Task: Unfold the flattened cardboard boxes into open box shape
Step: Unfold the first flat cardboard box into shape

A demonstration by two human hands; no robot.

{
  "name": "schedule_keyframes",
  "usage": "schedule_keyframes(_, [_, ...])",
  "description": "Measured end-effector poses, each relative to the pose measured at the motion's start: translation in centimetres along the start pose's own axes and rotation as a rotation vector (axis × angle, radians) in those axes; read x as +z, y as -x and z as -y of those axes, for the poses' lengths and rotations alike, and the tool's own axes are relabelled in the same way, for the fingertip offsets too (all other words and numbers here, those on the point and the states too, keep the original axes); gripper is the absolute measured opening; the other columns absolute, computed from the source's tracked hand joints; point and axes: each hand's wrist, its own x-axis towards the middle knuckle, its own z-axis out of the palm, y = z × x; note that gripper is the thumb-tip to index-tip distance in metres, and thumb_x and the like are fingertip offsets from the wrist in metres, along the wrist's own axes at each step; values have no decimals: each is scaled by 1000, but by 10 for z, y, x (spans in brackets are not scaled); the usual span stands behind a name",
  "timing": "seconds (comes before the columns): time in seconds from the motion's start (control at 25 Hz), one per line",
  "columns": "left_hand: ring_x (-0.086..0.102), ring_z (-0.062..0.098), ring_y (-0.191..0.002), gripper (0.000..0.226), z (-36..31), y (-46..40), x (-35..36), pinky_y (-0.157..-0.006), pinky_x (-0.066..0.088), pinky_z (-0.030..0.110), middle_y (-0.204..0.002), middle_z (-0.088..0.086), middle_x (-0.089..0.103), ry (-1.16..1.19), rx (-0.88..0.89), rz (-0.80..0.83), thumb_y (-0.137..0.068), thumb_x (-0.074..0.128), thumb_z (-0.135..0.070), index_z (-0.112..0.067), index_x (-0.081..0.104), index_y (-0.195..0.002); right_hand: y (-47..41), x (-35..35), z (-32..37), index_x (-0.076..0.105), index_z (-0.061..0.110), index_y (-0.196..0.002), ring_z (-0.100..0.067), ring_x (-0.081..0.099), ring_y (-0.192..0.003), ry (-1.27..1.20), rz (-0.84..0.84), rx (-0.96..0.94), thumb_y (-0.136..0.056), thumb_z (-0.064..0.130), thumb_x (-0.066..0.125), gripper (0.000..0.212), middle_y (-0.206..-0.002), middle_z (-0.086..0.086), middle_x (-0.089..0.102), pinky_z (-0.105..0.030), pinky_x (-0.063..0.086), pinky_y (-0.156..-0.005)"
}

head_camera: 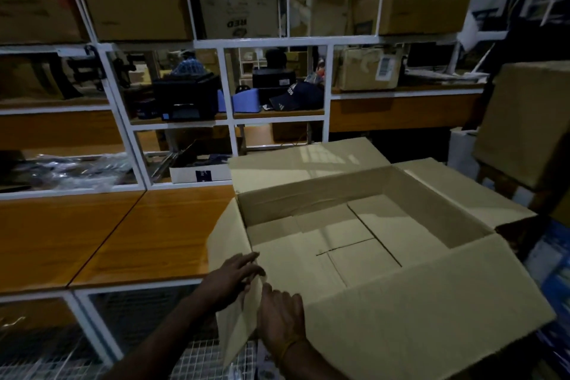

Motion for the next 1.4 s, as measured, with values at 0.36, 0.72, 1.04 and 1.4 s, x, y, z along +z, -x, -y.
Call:
schedule_keyframes(0.36, [33, 24, -140, 37, 56, -49, -32, -118, 28, 43, -143, -7, 48, 0, 136, 65, -94, 62, -27, -39, 57, -128, 30, 9, -13, 72, 32, -94, -9, 59, -60, 55, -208, 41, -47, 45, 76, 49, -69, 16, 60, -27, 45, -61])
schedule_keyframes(0.72, [42, 26, -129, 29, 78, -11, -17, -111, 35, 49, -125, -2, 53, 235, 140, -10, -88, 64, -28, -33, 64, -117, 66, 7, 5, 65, 36, -90, -15, 58, -58, 71, -278, 107, -48, 30, 68, 43, -67, 11, 57, -24, 41, -50])
schedule_keyframes(1.04, [48, 13, -113, 26, 28, 81, -33, -73, 51, 31, -121, -15, 55, 132, -35, -111, -90, 64, -37, -41, 60, -115, 116, 1, 15, 69, 31, -91, -20, 58, -67, 112, -378, 223, -53, 20, 62, 40, -78, 6, 57, -33, 49, -68])
schedule_keyframes(1.4, [47, 12, -109, 23, -35, 219, -29, -61, 44, 29, -111, -18, 53, 102, -295, -244, -87, 66, -37, -42, 59, -109, 183, 21, 46, 66, 35, -95, -22, 59, -82, -44, -374, 317, -44, 0, 73, 62, -88, 7, 59, -50, 46, -85])
